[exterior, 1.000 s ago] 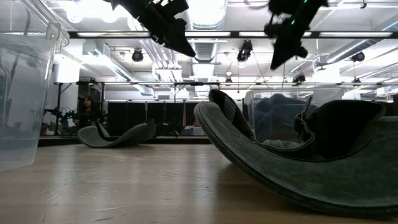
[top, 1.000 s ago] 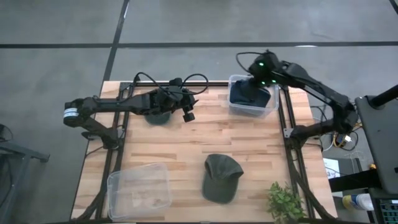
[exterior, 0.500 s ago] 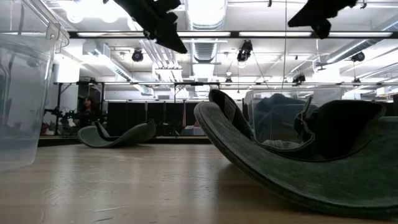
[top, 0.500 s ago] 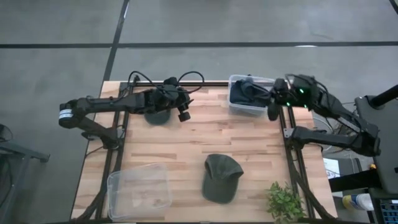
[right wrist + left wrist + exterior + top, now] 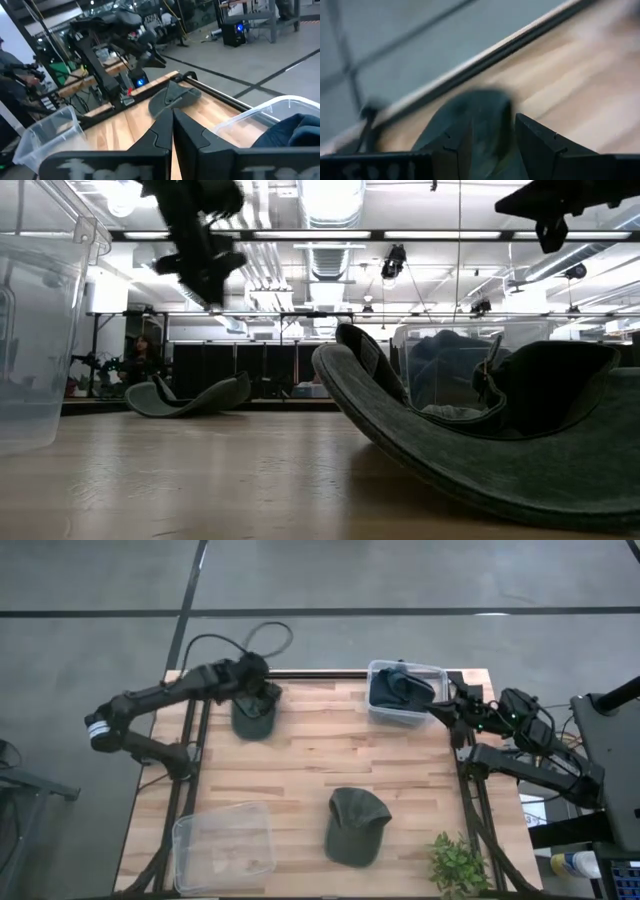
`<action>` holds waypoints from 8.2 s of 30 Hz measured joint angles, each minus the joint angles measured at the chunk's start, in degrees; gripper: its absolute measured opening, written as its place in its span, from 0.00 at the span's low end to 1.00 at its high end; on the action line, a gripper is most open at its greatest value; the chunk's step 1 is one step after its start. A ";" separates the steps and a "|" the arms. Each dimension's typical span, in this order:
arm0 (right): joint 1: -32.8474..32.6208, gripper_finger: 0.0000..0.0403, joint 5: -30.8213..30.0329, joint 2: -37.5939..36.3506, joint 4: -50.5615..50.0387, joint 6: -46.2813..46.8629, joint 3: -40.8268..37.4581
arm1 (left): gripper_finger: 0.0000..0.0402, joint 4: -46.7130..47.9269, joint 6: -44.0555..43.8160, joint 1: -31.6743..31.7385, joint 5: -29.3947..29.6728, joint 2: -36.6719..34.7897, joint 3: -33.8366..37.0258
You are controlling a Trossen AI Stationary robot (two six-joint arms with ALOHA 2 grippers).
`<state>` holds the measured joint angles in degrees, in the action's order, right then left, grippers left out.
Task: Pick & Place hat
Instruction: Put the top gray cap into the bottom transparent bin
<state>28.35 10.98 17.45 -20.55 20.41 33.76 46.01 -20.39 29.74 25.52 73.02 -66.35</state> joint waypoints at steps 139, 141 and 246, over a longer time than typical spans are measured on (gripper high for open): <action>0.01 0.02 1.51 5.26 7.61 8.14 0.32 | 0.02 -13.58 -3.49 15.50 -25.17 -23.81 16.08; 0.03 0.02 1.51 7.09 8.77 8.14 0.32 | 0.02 -15.74 -3.02 15.26 -27.35 -26.55 16.57; -5.63 0.44 -4.75 67.82 17.57 -8.38 45.57 | 0.01 -48.96 -0.93 -19.55 8.72 -13.70 12.26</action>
<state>22.72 6.23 85.27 -2.98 12.03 79.33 -2.95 -21.32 10.20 34.24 59.32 -54.08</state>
